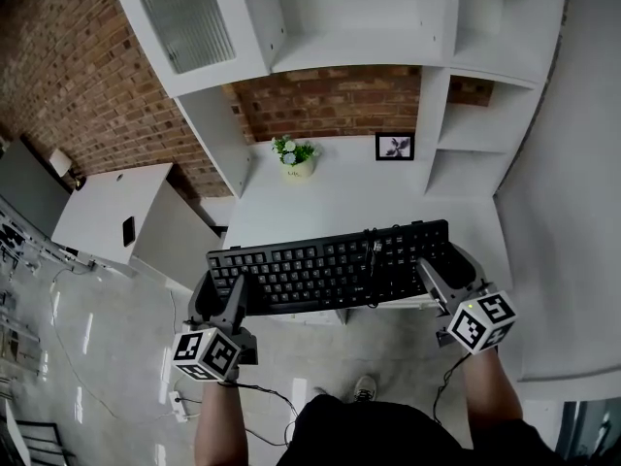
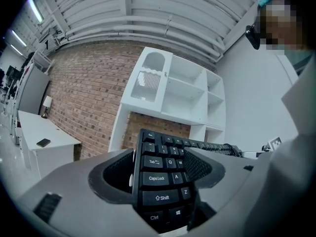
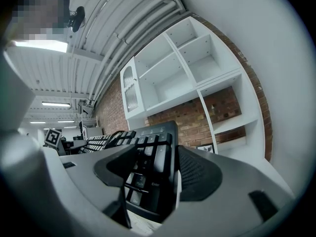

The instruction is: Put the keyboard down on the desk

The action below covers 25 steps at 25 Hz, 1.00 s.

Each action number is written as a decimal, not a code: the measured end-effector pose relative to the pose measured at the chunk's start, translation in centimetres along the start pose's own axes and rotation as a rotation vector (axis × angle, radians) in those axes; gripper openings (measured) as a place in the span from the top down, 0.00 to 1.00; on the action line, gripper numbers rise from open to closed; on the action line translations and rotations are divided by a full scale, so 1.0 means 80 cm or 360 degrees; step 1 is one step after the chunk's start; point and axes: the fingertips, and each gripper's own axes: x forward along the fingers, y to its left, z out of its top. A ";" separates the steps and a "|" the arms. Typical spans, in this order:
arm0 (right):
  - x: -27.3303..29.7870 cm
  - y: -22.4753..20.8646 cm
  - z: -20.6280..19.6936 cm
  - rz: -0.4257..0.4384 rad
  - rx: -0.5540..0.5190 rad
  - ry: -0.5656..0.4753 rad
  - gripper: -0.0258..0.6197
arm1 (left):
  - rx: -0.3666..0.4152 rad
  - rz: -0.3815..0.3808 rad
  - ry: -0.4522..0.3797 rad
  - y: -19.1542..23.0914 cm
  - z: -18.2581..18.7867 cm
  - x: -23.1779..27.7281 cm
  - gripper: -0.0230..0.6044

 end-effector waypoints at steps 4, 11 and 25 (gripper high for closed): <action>0.003 -0.003 0.001 -0.0001 0.0011 -0.0010 0.53 | 0.0016 -0.0006 -0.0003 -0.001 0.004 0.006 0.43; 0.005 -0.004 -0.004 -0.0027 0.0024 0.0004 0.53 | 0.0006 -0.0020 0.0014 0.004 -0.001 0.014 0.43; 0.106 -0.027 -0.031 -0.0147 0.0036 0.0094 0.53 | -0.0063 -0.0085 0.0129 0.076 -0.037 0.127 0.43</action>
